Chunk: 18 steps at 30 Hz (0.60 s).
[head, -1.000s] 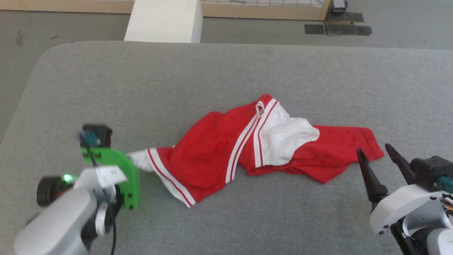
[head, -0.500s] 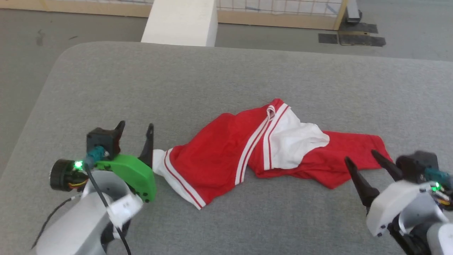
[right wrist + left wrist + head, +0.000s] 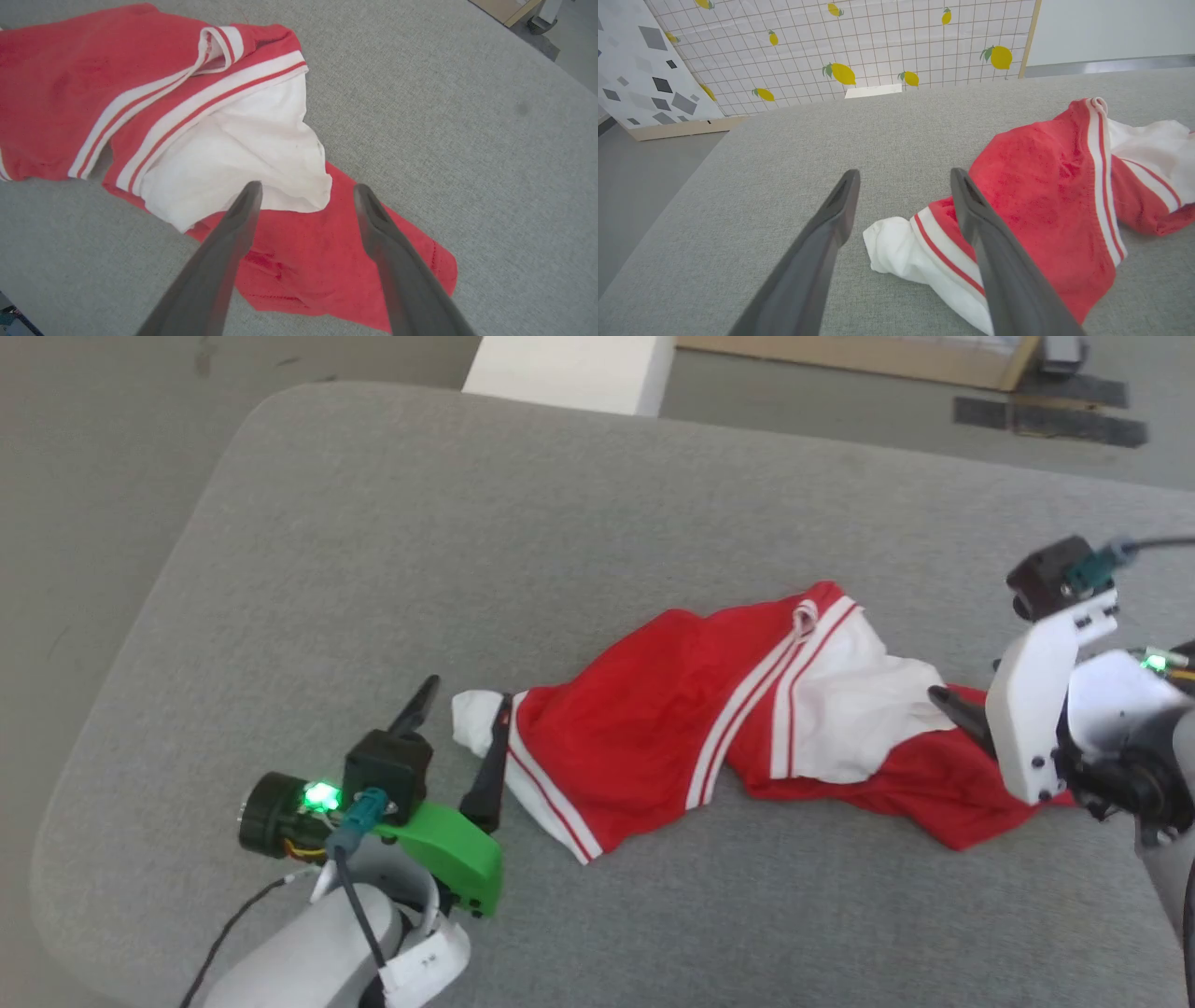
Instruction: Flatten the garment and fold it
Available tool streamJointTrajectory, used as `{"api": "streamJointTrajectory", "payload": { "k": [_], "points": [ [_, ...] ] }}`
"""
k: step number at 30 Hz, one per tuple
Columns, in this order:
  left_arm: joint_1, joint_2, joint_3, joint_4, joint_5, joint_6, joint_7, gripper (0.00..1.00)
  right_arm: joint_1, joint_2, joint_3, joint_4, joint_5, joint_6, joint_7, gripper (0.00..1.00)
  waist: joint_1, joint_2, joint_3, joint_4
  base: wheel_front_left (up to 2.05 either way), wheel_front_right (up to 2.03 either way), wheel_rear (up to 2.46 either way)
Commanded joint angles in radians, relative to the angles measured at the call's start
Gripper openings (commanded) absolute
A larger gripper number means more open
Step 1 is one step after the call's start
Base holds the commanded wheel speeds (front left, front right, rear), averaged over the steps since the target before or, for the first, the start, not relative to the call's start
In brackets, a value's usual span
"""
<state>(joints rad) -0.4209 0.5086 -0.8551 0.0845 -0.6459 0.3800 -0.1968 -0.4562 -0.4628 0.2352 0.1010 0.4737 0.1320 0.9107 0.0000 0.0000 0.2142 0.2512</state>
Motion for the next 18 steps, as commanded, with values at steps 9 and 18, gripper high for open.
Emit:
{"api": "streamJointTrajectory", "payload": {
  "k": [9, 18],
  "points": [
    [-0.017, -0.057, -0.018, 0.023, 0.019, -0.009, -0.019, 1.0, -0.123, -0.046, 0.088, 0.149, -0.003, -0.001, 0.121, 1.0, 0.0, 0.0, 0.084, 0.112, 0.0, 0.0, 0.0],
    [-0.039, -0.088, -0.01, 0.041, 0.018, -0.012, -0.034, 1.0, -0.11, -0.105, 0.169, 0.177, 0.004, -0.001, 0.117, 0.0, 0.0, 0.0, 0.133, 0.155, 0.0, 0.0, 0.0]
  ]
}}
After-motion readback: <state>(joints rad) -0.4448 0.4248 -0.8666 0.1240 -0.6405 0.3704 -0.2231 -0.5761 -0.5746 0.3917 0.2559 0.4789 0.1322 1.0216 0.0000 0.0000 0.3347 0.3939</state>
